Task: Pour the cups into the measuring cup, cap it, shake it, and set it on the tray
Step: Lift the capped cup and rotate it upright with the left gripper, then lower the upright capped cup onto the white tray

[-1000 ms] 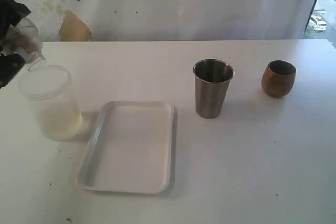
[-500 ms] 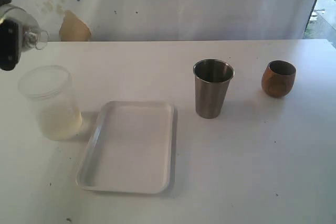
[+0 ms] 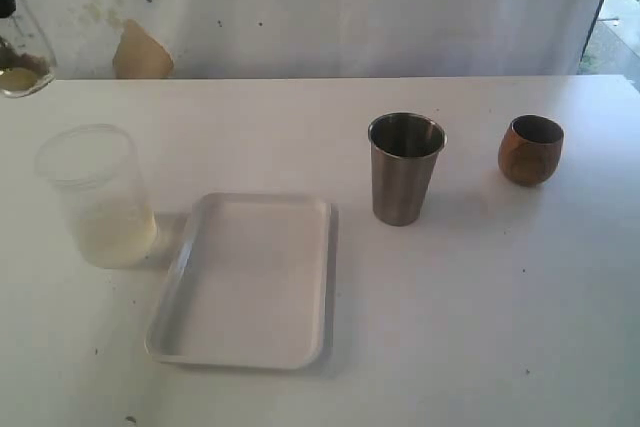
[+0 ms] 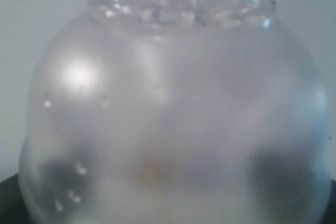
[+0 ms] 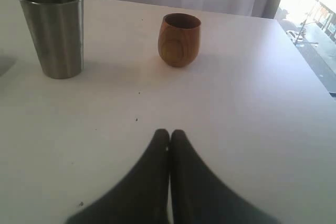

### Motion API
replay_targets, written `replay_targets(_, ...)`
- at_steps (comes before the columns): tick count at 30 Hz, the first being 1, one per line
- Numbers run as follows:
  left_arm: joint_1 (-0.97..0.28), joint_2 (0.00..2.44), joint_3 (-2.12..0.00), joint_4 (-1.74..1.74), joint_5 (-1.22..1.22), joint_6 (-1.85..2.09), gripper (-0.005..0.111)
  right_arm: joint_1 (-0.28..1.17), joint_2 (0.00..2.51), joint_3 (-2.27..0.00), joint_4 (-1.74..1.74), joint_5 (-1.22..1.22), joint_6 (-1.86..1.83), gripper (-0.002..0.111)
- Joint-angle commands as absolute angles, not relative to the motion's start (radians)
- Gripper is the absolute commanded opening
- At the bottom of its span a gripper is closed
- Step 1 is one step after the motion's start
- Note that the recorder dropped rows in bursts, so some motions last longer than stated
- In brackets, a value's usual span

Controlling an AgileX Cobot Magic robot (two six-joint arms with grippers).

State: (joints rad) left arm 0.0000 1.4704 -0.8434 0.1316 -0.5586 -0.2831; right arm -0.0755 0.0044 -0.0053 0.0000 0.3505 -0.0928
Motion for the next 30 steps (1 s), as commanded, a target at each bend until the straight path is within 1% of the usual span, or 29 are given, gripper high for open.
replay_targets(1,-0.001,1.416,-0.851,0.283,-0.644,-0.368,0.000,-0.082,0.000,0.000,0.000,0.351,-0.096,0.000)
replay_targets(5,-0.001,1.379,-0.851,0.390,-0.609,-0.386,0.000,-0.082,0.000,0.000,0.000,0.351,-0.096,0.000)
replay_targets(7,-0.002,1.362,-0.851,0.509,-0.609,-0.466,0.000,-0.082,0.000,0.000,0.000,0.351,-0.096,0.000)
replay_targets(9,-0.002,1.338,-0.851,0.721,-0.636,-0.707,0.000,-0.082,0.000,0.000,0.000,0.351,-0.096,0.000)
replay_targets(10,-0.002,1.338,-0.851,0.840,-0.727,-0.873,0.000,-0.082,0.000,0.000,0.000,0.351,-0.096,0.000)
replay_targets(11,-0.009,1.338,-0.851,0.901,-0.785,-0.921,0.000,-0.082,0.000,0.000,0.000,0.351,-0.096,0.000)
replay_targets(12,-0.043,1.338,-0.851,0.975,-0.841,-0.954,0.000,-0.082,0.000,0.000,0.000,0.351,-0.096,0.000)
replay_targets(13,-0.071,1.338,-0.851,1.017,-0.844,-0.954,0.000,-0.082,0.000,0.000,0.000,0.351,-0.096,0.000)
replay_targets(17,-0.271,1.338,-0.851,1.364,-0.818,-1.098,0.000,-0.082,0.000,0.000,0.000,0.351,-0.096,0.000)
replay_targets(20,-0.338,1.338,-0.830,1.354,-0.818,-1.120,0.000,-0.082,0.000,0.000,0.000,0.351,-0.096,0.000)
replay_targets(22,-0.367,1.340,-0.775,1.288,-0.811,-1.051,0.000,-0.082,0.000,0.000,0.000,0.351,-0.096,0.000)
replay_targets(25,-0.371,1.364,-0.637,1.020,-0.825,-0.796,0.000,-0.082,0.000,0.000,0.000,0.351,-0.096,0.000)
replay_targets(28,-0.371,1.406,-0.541,0.800,-0.903,-0.559,0.000,-0.082,0.000,0.000,0.000,0.351,-0.096,0.000)
replay_targets(30,-0.371,1.449,-0.508,0.772,-0.985,-0.481,0.000,-0.082,0.000,0.000,0.000,0.351,-0.096,0.000)
